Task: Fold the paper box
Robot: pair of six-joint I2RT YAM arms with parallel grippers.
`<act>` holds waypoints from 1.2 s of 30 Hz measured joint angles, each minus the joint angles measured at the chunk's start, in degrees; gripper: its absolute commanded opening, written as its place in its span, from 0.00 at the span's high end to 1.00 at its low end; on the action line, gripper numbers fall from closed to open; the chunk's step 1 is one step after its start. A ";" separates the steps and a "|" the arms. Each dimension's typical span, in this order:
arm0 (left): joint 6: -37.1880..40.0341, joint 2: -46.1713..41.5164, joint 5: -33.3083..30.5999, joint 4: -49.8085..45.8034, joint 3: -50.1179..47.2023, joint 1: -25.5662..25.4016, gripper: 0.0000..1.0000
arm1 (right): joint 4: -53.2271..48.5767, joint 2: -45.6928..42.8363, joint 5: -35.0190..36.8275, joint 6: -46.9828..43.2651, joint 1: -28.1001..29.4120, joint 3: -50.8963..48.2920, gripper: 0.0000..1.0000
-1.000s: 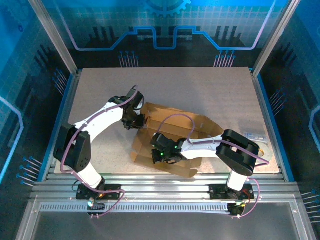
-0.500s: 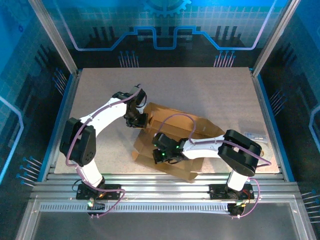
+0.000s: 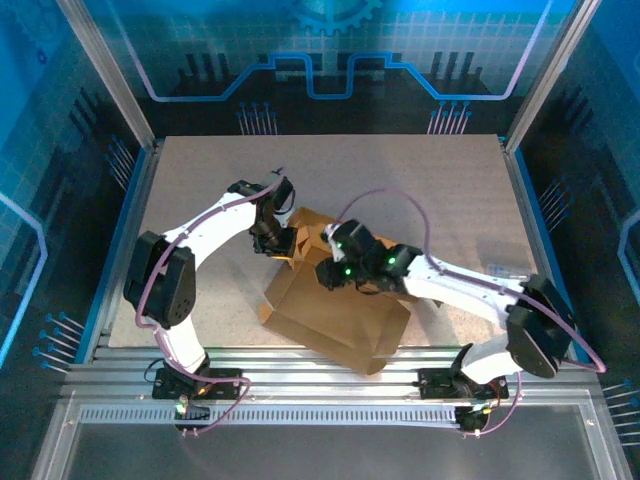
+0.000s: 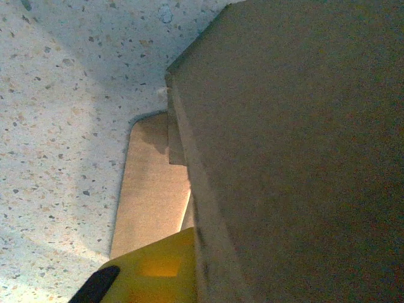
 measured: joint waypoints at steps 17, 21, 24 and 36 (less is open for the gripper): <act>-0.02 0.13 0.70 -0.68 0.13 -0.11 0.85 | -6.82 9.49 -11.39 -12.35 -15.45 24.13 0.51; -0.02 0.13 1.07 -0.96 0.20 -0.11 0.83 | -6.14 14.64 -12.20 -12.13 -15.61 25.31 0.51; -0.04 0.13 1.22 -1.03 0.24 -0.11 0.82 | -4.70 16.94 -13.16 -11.47 -15.78 25.42 0.51; -0.15 0.11 2.58 -1.64 0.37 -0.04 0.74 | 2.34 19.80 -16.46 -8.72 -15.91 24.74 0.50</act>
